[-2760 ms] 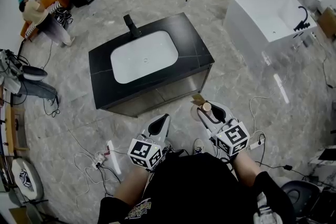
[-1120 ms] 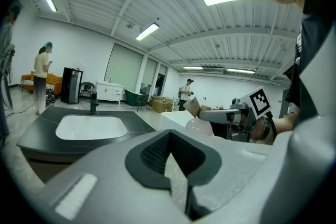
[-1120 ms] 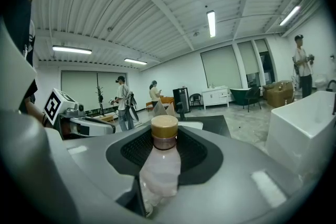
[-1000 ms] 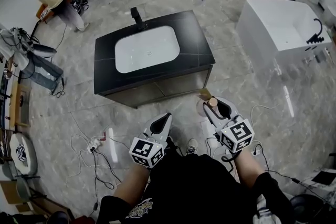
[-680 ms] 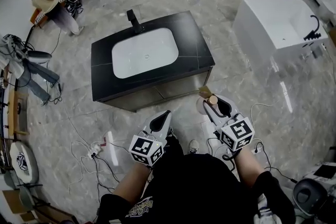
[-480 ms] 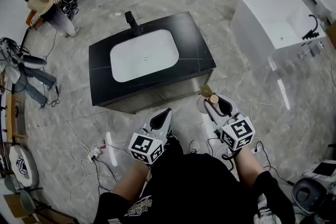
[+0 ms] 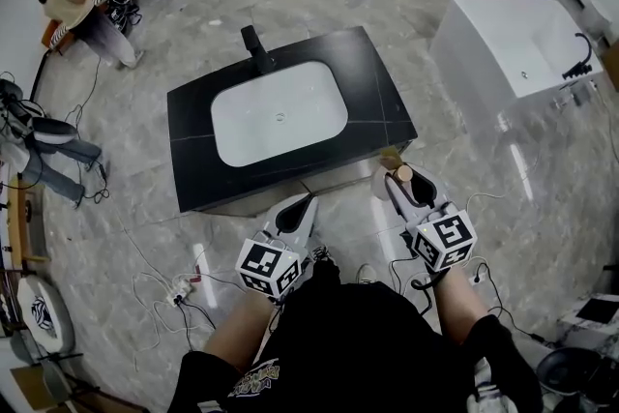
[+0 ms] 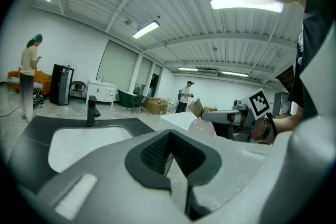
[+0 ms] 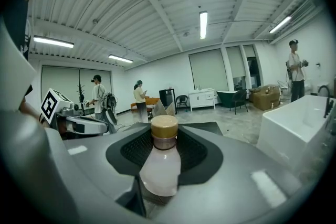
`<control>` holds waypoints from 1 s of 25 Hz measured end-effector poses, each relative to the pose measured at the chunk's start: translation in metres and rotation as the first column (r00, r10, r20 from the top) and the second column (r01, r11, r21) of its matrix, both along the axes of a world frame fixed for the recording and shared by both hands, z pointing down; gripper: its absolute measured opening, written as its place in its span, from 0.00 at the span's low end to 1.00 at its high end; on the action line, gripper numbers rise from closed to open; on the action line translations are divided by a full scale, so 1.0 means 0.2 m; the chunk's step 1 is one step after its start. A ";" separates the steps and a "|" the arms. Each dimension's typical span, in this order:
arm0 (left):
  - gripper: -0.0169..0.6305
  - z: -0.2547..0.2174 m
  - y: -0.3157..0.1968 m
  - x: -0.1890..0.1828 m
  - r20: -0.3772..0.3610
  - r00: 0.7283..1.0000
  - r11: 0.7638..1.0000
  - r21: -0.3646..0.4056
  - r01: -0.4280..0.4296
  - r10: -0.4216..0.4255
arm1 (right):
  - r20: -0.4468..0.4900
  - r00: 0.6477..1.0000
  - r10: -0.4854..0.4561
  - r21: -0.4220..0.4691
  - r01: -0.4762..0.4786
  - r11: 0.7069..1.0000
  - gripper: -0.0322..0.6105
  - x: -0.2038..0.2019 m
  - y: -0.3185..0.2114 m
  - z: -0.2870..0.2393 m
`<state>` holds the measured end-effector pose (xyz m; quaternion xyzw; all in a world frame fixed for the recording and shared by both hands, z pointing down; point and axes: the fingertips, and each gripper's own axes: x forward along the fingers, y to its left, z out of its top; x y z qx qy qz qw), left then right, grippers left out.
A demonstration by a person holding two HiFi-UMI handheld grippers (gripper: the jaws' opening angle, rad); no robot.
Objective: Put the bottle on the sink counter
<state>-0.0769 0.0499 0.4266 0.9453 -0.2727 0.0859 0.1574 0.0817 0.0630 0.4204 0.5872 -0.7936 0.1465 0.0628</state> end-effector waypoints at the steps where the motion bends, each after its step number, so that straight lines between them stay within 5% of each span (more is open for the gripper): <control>1: 0.03 0.00 -0.03 -0.02 -0.002 1.000 1.000 -0.002 -0.001 0.001 | 0.000 1.000 0.005 0.000 -0.005 1.000 0.31 -0.01 -0.03 0.00; 25: 0.03 0.01 -0.49 -0.27 -0.049 0.999 1.000 0.008 -0.008 0.009 | -0.006 0.997 0.080 0.008 -0.080 0.997 0.31 -0.18 -0.50 -0.02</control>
